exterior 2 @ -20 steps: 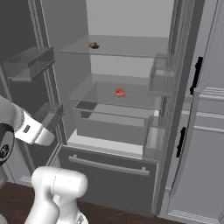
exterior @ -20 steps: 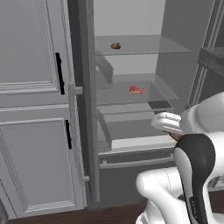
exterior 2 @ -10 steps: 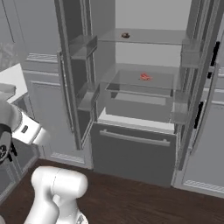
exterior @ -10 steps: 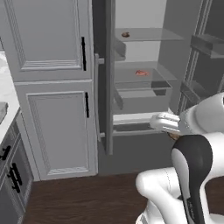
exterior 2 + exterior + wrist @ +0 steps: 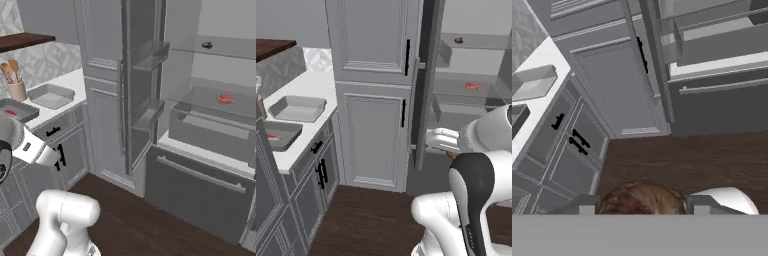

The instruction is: Place one mushroom and one steak in each tupperware on the nearby counter, to pack two identical lunches.

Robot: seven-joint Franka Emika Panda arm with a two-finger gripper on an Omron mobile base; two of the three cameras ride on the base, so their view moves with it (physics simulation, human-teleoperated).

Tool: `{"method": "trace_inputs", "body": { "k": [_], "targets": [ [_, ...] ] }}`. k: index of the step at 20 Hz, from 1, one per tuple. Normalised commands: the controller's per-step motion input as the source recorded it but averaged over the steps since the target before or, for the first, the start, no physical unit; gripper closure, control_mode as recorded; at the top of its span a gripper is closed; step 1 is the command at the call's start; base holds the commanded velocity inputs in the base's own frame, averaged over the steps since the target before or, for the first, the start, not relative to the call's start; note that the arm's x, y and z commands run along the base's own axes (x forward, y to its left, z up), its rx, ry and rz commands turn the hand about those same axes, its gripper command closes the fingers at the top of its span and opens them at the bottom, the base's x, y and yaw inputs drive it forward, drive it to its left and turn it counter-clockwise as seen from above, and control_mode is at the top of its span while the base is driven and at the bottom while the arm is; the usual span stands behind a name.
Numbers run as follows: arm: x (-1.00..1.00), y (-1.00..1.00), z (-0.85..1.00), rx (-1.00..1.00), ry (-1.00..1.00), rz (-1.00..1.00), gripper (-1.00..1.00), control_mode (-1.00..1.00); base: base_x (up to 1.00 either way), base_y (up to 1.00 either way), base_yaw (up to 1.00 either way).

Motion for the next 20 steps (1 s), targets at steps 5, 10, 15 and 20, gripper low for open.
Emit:
{"method": "trace_inputs", "body": {
  "k": [5, 10, 15, 20],
  "targets": [
    [0.00, 0.00, 0.00, 0.00, 0.00, 0.00, 1.00, 1.00, 0.20, 0.00, 0.63],
    [0.00, 0.00, 0.00, 0.00, 0.00, 0.00, 1.00, 1.00, 0.65, 0.00, 0.58],
    [0.00, 0.00, 0.00, 0.00, 0.00, 0.00, 1.00, 1.00, 0.96, -0.04, 0.36],
    [0.00, 0.00, 0.00, 0.00, 0.00, 0.00, 1.00, 1.00, 1.00, -0.22, 0.12]
  ]
}}
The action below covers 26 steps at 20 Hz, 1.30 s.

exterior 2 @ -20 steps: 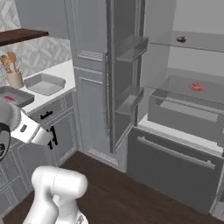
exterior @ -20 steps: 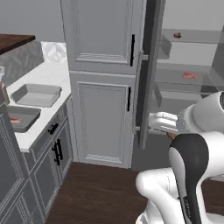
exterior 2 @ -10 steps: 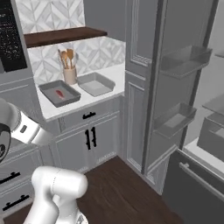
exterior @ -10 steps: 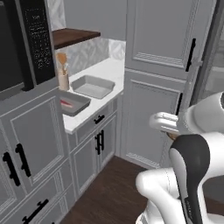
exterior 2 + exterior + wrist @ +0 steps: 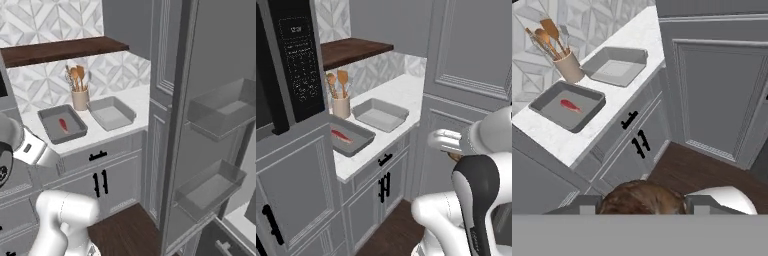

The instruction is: Place one mushroom and one steak in each tupperware on the nearby counter, to pack two identical lunches.

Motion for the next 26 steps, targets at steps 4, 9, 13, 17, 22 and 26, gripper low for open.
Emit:
{"method": "trace_inputs", "body": {
  "k": [4, 9, 13, 17, 22, 26],
  "targets": [
    [0.00, 0.00, 0.00, 0.00, 0.00, 0.00, 1.00, 1.00, 0.93, 0.04, 0.07],
    [0.00, 0.00, 0.00, 0.00, 0.00, 0.00, 1.00, 1.00, 0.01, 0.50, 0.30],
    [0.00, 0.00, 0.00, 0.00, 0.00, 0.00, 1.00, 1.00, 0.18, 0.32, 0.23],
    [0.00, 0.00, 0.00, 0.00, 0.00, 0.00, 1.00, 1.00, 0.51, 0.01, 0.14],
    [0.00, 0.00, 0.00, 0.00, 0.00, 0.00, 1.00, 1.00, 0.43, 0.10, 0.04],
    [0.00, 0.00, 0.00, 0.00, 0.00, 0.00, 1.00, 1.00, 0.08, 0.00, 0.00]
  ]
}}
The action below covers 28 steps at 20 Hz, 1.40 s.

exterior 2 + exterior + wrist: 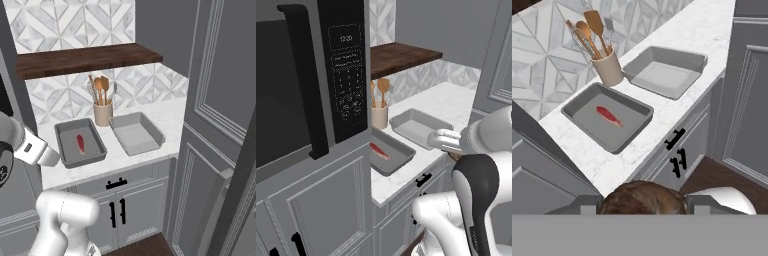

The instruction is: Place one mushroom and one steak in each tupperware on the nearby counter, to pack two identical lunches.

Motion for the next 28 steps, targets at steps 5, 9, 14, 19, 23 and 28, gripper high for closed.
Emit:
{"method": "trace_inputs", "body": {
  "k": [5, 9, 14, 19, 23, 28],
  "targets": [
    [0.14, -0.05, 0.00, 0.00, 0.02, 0.01, 1.00, -1.00, 0.09, 0.00, 0.00],
    [1.00, -0.42, -0.13, 0.06, 0.14, 0.17, 1.00, -1.00, 0.00, 0.00, 0.00],
    [0.97, -0.39, -0.25, 0.01, 0.11, 0.18, 1.00, -1.00, 0.00, 0.00, 0.00],
    [0.90, -0.05, -0.66, -0.17, 0.08, 0.13, 1.00, -1.00, 0.00, 0.00, 0.00],
    [0.90, 0.00, -0.58, -0.11, 0.06, 0.20, 1.00, -1.00, 0.00, 0.00, 0.00],
    [0.75, 0.24, -0.53, -0.04, 0.12, 0.30, 1.00, -1.00, 0.00, 0.00, 0.00]
  ]
}}
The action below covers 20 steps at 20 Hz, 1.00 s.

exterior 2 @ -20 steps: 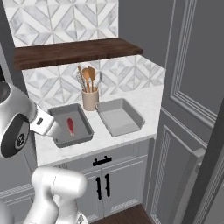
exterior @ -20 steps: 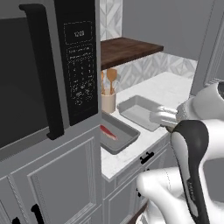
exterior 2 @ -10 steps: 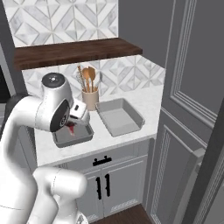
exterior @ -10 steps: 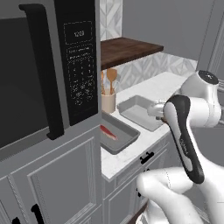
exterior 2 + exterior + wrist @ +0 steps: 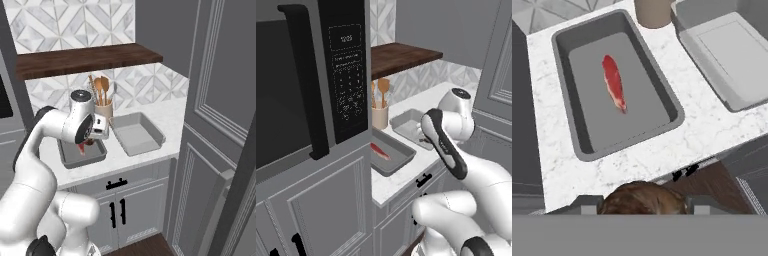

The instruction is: Place one mushroom and one steak in each tupperware on the nearby counter, to pack two identical lunches.

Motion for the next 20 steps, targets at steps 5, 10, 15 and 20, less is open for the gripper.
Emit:
{"method": "trace_inputs", "body": {
  "k": [5, 10, 15, 20],
  "targets": [
    [0.89, 0.44, -0.38, -0.02, 0.14, 0.26, 1.00, -1.00, 0.00, 0.00, 0.00],
    [0.95, 0.36, -0.03, -0.06, 0.16, 0.11, 1.00, -1.00, 0.00, 0.00, 0.00],
    [0.72, 0.39, -0.19, -0.05, 0.19, 0.05, 1.00, -1.00, 0.00, 0.00, 0.00],
    [0.04, 0.27, -0.91, -0.02, 0.00, 0.03, 1.00, -1.00, 0.00, 0.00, 0.00]
  ]
}}
